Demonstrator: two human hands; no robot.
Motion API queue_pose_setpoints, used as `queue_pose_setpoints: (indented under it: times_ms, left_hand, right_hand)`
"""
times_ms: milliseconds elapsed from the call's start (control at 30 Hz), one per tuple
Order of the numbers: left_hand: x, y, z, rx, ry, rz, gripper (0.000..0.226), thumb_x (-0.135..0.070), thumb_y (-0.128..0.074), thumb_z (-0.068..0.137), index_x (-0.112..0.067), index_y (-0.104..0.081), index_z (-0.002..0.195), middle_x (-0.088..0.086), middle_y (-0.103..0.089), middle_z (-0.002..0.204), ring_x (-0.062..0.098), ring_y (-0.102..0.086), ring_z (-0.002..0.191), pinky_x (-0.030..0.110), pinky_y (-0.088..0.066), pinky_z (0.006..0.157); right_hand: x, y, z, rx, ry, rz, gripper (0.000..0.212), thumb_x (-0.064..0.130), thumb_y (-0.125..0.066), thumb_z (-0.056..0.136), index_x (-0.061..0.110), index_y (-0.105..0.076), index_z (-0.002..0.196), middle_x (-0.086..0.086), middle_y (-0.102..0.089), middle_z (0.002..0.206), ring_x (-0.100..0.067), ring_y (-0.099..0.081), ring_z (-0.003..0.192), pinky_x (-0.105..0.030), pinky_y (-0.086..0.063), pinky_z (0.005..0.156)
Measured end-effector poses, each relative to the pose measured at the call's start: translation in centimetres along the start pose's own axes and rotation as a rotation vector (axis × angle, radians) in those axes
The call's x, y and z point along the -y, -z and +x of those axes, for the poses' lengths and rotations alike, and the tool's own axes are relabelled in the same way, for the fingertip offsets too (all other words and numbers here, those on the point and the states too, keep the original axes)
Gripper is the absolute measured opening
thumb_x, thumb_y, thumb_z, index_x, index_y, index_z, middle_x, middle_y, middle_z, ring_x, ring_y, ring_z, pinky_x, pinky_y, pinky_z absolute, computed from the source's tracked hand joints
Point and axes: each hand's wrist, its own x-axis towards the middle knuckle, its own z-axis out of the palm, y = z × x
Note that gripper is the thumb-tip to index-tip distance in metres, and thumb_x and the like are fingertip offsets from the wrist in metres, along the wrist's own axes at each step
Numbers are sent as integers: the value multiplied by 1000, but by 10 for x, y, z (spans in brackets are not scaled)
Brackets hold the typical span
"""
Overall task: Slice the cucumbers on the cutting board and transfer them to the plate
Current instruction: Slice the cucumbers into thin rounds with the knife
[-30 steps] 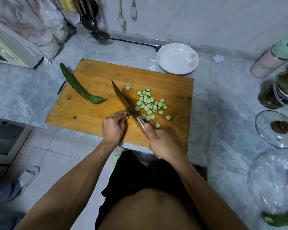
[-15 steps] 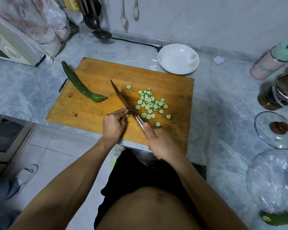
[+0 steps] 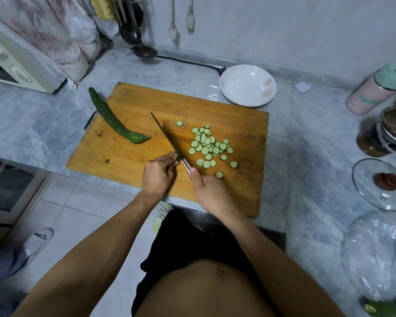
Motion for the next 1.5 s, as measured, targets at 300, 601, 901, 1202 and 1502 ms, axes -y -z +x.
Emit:
queue_pose_setpoints:
  times_ms: [300, 601, 901, 1202, 1502]
  left_hand:
    - [2, -3, -3, -38, -39, 2, 21, -3, -67, 85, -7, -75, 105, 6, -67, 111, 19, -65, 92, 18, -47, 88]
    - [-4, 0, -2, -67, -13, 17, 19, -6, -67, 86, -6, -75, 103, 7, -70, 102, 22, -69, 85, 28, -55, 80]
    - [-10, 2, -1, -48, 23, 6, 16, -2, -65, 85, 0, -75, 97, 9, -69, 102, 24, -67, 87, 28, -53, 84]
    - [-11, 4, 6, -8, 67, 34, 18, 0, -63, 84, 0, -75, 98, 9, -69, 104, 23, -66, 88, 25, -51, 86]
    - [-5, 10, 11, 33, 66, -45, 23, 11, -59, 79, 3, -75, 93, 11, -70, 101, 17, -65, 88, 11, -45, 87]
  right_hand:
    - [-13, 13, -7, -37, -50, 39, 74, 60, -19, 101, 11, -58, 62, -11, -62, 67, -28, -60, 68, -36, -45, 65]
    - [-11, 22, -14, -28, -91, 77, 73, 62, -23, 100, 10, -59, 64, -9, -56, 61, -26, -55, 57, -43, -52, 66]
    - [8, 24, -30, 33, -43, 76, 69, 57, -24, 102, 7, -63, 73, -3, -53, 55, -16, -51, 49, -39, -52, 70]
    - [3, 21, -33, 16, -17, 68, 68, 60, -23, 101, 10, -64, 81, -8, -63, 76, -24, -60, 76, -34, -47, 75]
    - [9, 4, -29, -6, -7, 60, 64, 58, -19, 102, 18, -48, 61, -3, -52, 63, -26, -55, 71, -31, -39, 68]
